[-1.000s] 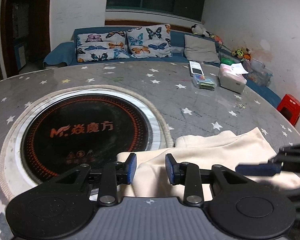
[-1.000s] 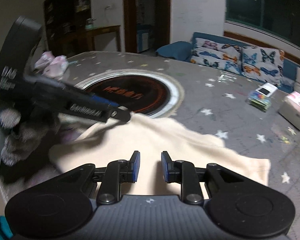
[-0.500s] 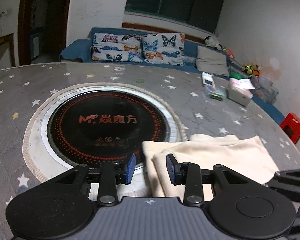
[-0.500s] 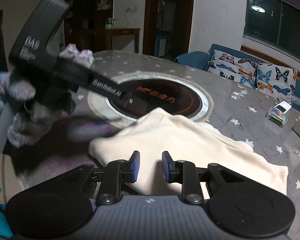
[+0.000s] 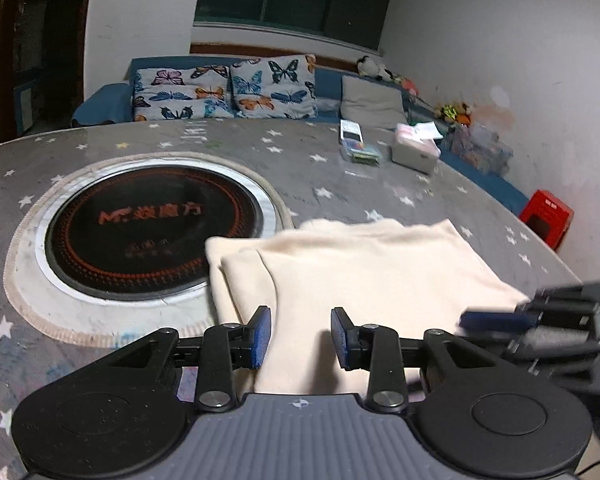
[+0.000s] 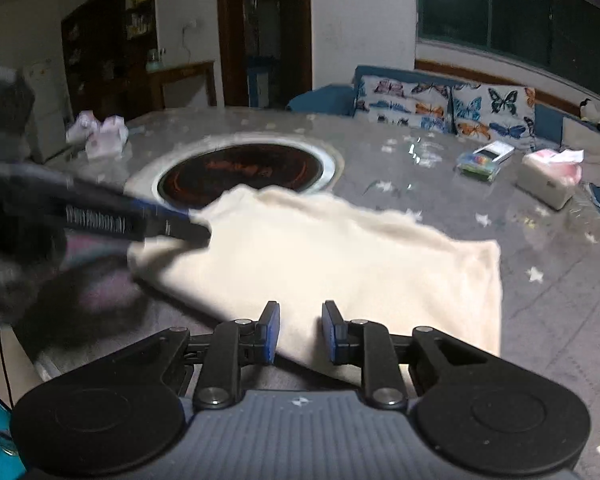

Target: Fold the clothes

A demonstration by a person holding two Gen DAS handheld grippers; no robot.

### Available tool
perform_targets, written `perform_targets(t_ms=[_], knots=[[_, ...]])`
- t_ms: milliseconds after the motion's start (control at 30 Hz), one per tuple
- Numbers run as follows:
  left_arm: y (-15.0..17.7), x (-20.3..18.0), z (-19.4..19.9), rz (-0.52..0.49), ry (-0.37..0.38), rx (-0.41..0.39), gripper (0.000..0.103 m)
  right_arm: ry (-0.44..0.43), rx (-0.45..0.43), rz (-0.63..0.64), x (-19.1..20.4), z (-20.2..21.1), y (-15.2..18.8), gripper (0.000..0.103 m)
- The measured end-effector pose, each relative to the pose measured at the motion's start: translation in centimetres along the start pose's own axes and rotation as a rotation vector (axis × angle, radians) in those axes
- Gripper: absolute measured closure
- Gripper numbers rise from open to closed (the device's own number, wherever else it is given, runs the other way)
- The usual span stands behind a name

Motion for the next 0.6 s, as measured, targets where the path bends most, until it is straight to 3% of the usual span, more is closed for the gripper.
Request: perform_targets(t_ms=[200, 333, 467, 600], knots=[[0.6, 0.3, -0.1, 0.000, -0.011, 0.016, 0.068, 0.054, 0.018, -0.095, -2.9, 0.0, 1.1, 0.083], [0.7, 0.4, 0.2, 0.002, -0.013, 0.012, 0.068, 0.061, -0.012, -0.086, -3.1, 1.1, 0.6, 0.083], [1.0, 0.7, 0.4, 0.005, -0.017, 0.012, 0.068, 0.125, -0.014, -0.138, -5.0, 1.3, 0.9, 0.083], [1.2, 0.7, 0.4, 0.006, -0.021, 0.014, 0.067, 0.117, 0.001, -0.162, -5.8, 1.1, 1.6, 0.083]])
Point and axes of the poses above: each gripper's, at about its wrist camera, not at the fingertips, and z roughly against the way its jaws point, x to its left, y to its underside, the point moved 2 cm from there along -z, roughly the way its jaws point
